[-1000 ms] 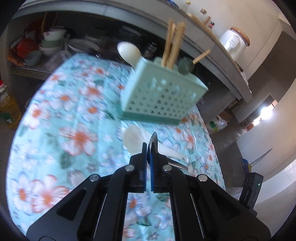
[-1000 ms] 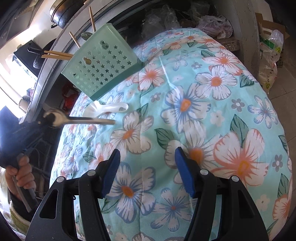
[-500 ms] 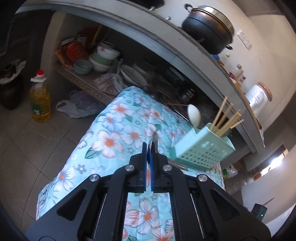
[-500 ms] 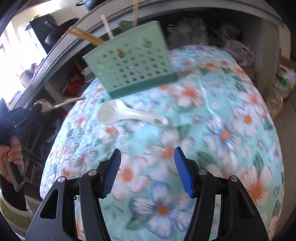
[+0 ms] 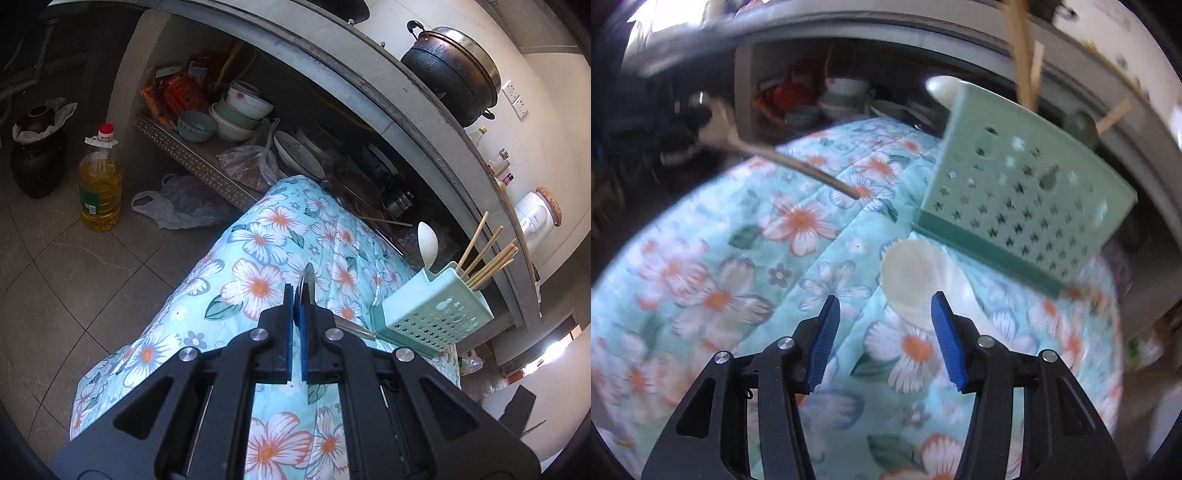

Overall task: Organize utensils
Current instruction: 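Lift the metal spoon with the left tool while the right tool grasps the white plastic spoon, then lower the metal spoon into the holder with the left tool while the right tool lifts the white spoon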

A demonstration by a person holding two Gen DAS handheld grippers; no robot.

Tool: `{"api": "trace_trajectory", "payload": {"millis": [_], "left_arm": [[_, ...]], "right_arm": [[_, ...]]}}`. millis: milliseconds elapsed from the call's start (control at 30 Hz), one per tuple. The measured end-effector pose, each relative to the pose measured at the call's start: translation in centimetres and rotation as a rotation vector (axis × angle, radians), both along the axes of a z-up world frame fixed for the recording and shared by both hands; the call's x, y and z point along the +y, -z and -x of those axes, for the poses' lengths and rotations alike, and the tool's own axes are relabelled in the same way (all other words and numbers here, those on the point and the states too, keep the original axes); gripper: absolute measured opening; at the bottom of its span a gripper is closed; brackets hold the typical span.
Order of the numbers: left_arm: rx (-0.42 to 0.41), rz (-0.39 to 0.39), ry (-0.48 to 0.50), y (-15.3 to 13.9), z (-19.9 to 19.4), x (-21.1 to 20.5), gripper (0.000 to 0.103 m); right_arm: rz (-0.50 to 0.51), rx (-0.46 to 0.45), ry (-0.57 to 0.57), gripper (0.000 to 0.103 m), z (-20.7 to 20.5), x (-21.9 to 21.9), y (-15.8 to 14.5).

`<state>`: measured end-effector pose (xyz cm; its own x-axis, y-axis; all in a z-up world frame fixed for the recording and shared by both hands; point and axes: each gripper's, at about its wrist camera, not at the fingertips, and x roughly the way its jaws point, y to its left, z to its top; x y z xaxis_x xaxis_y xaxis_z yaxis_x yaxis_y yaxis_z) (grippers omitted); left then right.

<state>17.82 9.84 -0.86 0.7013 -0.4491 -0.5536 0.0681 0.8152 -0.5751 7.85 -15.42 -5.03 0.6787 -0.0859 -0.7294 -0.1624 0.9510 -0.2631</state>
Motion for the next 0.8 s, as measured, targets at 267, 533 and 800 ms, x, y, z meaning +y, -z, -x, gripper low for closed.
{"api": "trace_trajectory", "payload": {"millis": [267,533,800], "left_arm": [[0.011,0.006,-0.015,0.6,-0.4,0.9,0.001],[0.008,0.007,-0.024,0.8,-0.2,1.3,0.001],[-0.001,0.0,-0.022,0.5,0.0,1.2,0.001]], "right_arm": [[0.201,0.009,0.015,0.041,-2.2,1.8,2.3],[0.263,0.015,0.076,0.029,-4.2,2.2,2.9],[0.267,0.027,0.123,0.013,-5.0,1.9,3.5]]}}
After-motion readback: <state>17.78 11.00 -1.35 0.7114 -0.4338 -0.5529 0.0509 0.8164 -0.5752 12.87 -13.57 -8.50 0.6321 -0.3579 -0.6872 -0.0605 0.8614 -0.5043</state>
